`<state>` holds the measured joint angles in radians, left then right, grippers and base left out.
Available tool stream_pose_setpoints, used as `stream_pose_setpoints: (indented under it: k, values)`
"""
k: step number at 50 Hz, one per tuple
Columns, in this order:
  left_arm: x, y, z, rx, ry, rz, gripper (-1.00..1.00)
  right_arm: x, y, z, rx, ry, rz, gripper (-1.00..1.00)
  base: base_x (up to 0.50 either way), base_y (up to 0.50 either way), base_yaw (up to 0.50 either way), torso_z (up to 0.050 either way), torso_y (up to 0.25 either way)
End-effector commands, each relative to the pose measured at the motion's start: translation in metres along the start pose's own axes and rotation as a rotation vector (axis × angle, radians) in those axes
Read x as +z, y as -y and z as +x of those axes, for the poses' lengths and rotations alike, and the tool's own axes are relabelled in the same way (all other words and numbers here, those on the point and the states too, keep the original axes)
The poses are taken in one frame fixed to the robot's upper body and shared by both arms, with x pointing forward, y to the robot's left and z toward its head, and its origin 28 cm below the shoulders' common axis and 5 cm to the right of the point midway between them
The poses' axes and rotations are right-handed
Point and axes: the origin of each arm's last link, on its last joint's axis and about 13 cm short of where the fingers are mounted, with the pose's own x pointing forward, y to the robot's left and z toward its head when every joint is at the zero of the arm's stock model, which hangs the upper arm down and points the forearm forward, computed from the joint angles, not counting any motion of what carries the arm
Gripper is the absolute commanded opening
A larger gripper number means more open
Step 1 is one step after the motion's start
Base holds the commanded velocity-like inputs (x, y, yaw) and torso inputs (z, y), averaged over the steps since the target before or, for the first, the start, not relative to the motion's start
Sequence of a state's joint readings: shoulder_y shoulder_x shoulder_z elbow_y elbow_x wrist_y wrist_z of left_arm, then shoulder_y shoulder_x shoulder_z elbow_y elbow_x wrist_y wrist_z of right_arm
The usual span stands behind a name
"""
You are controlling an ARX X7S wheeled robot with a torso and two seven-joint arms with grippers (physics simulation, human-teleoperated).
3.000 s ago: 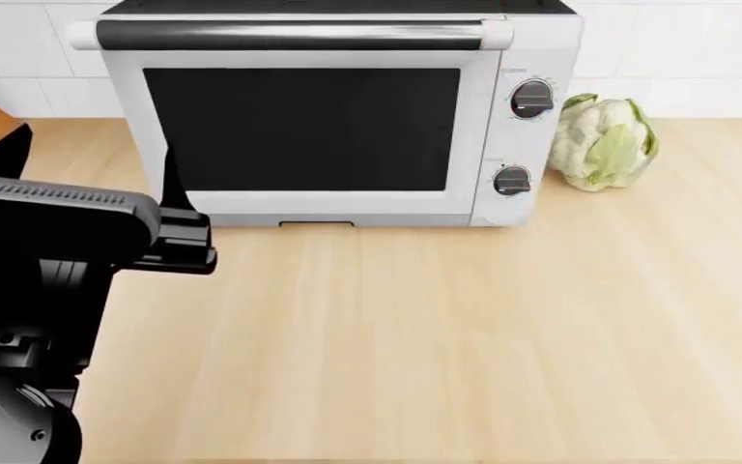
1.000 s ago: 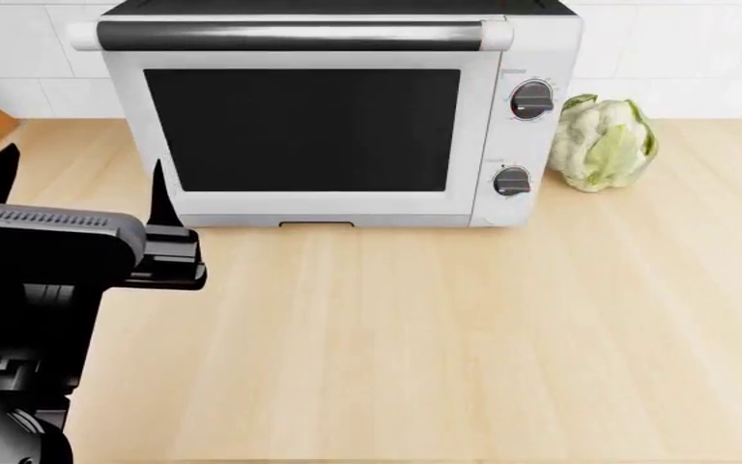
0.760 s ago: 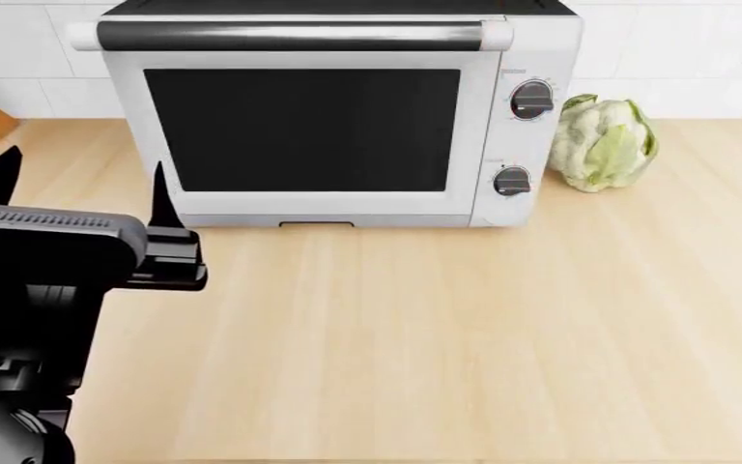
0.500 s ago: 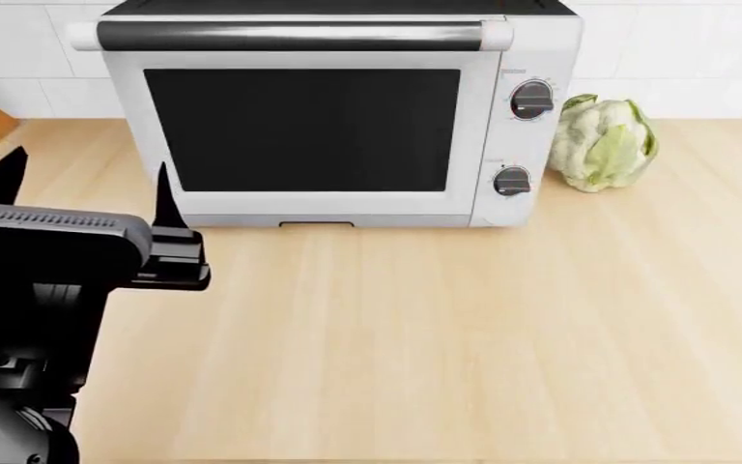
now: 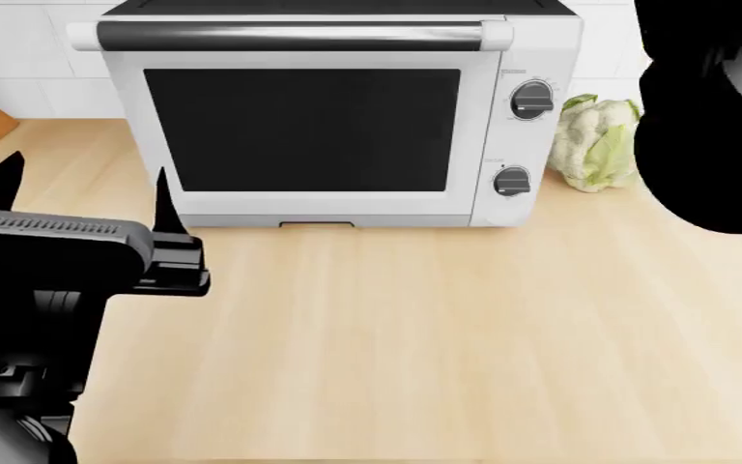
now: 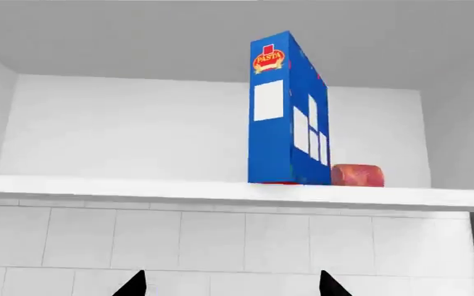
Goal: Pick the boxed food and honey bottle from the counter and place them in the cabinets closest to them.
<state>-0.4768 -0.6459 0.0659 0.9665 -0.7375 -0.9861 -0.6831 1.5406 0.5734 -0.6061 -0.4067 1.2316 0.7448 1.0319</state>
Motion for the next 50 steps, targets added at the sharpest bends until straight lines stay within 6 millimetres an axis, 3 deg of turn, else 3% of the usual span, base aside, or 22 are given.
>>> stream_pose_setpoints:
  k: [1, 9, 24, 50]
  values:
    - [0.003, 0.002, -0.007, -0.004, -0.003, 0.014, 1.00, -0.051, 0.018, -0.076, -0.029, -0.088, -0.042, 1.00, 0.00, -0.31, 0.00, 0.000, 0.000]
    - [0.003, 0.002, -0.013, 0.007, -0.001, 0.002, 1.00, -0.070, 0.016, -0.095, -0.019, -0.146, -0.077, 1.00, 0.00, -0.48, 0.00, 0.000, 0.000]
    - [0.003, 0.003, -0.017, 0.011, -0.002, 0.005, 1.00, -0.095, 0.012, -0.111, -0.026, -0.187, -0.068, 1.00, 0.00, -0.50, 0.00, 0.000, 0.000]
    - [0.002, 0.007, -0.021, -0.005, 0.001, -0.001, 1.00, -0.116, 0.015, -0.132, -0.070, -0.225, -0.080, 1.00, 0.00, -0.50, 0.00, 0.000, 0.000]
